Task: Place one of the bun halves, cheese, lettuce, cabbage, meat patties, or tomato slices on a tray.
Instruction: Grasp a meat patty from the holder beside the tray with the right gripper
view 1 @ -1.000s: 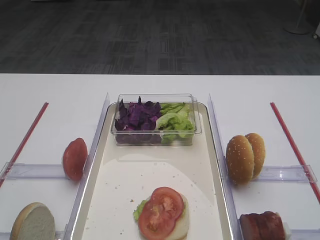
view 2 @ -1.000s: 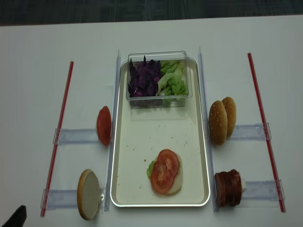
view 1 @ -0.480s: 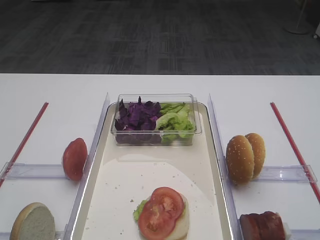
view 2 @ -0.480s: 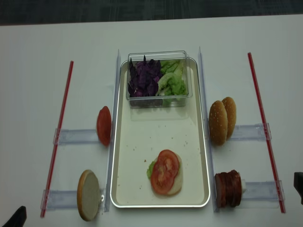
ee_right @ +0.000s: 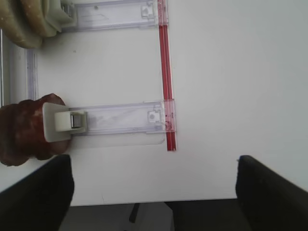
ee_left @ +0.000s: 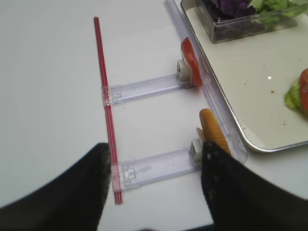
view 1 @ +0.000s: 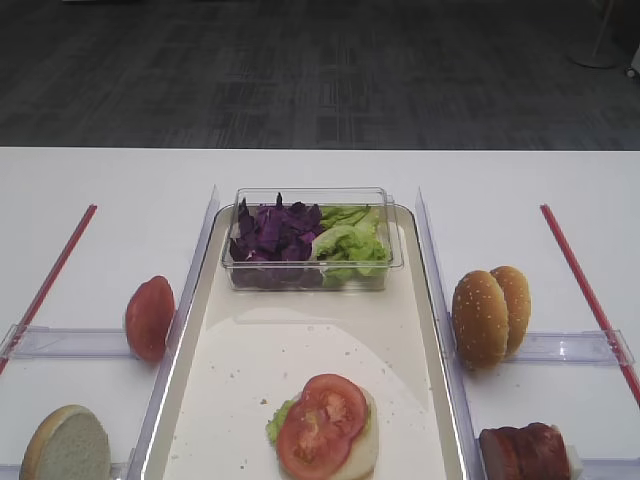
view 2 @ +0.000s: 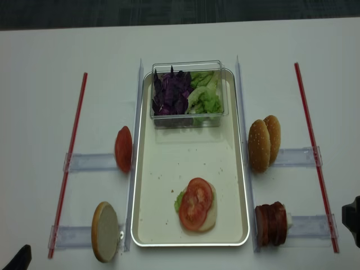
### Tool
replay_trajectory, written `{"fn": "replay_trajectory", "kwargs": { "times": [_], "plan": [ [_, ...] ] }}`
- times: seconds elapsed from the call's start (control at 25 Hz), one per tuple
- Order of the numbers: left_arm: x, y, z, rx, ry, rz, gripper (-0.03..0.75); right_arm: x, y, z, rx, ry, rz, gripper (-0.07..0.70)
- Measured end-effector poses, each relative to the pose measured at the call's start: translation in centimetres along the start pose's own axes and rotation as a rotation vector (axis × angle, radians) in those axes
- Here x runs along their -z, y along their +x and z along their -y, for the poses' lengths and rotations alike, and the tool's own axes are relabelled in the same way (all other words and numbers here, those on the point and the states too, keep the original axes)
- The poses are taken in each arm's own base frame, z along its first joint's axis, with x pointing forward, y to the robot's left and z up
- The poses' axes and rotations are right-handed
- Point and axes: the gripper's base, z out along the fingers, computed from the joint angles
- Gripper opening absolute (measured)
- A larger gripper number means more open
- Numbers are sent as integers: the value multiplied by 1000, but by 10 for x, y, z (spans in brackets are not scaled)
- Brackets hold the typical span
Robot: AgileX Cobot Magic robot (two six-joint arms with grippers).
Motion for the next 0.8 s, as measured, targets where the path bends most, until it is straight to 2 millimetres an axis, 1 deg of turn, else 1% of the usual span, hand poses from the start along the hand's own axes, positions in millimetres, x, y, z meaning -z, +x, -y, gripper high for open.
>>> {"fn": "replay_trajectory", "kwargs": {
  "times": [0.24,0.52,0.68,0.8],
  "plan": [
    [0,0,0,0,0,0,383,7,-21,-1,2,11,-120,692],
    [0,0,0,0,0,0,383,11,-51,-11,-32,-63,-146,692],
    [0,0,0,0,0,0,383,9,-61,-17,-64,-130,-163,692],
    [0,0,0,0,0,0,383,4,-64,-20,-87,-165,-192,673]
  ]
}}
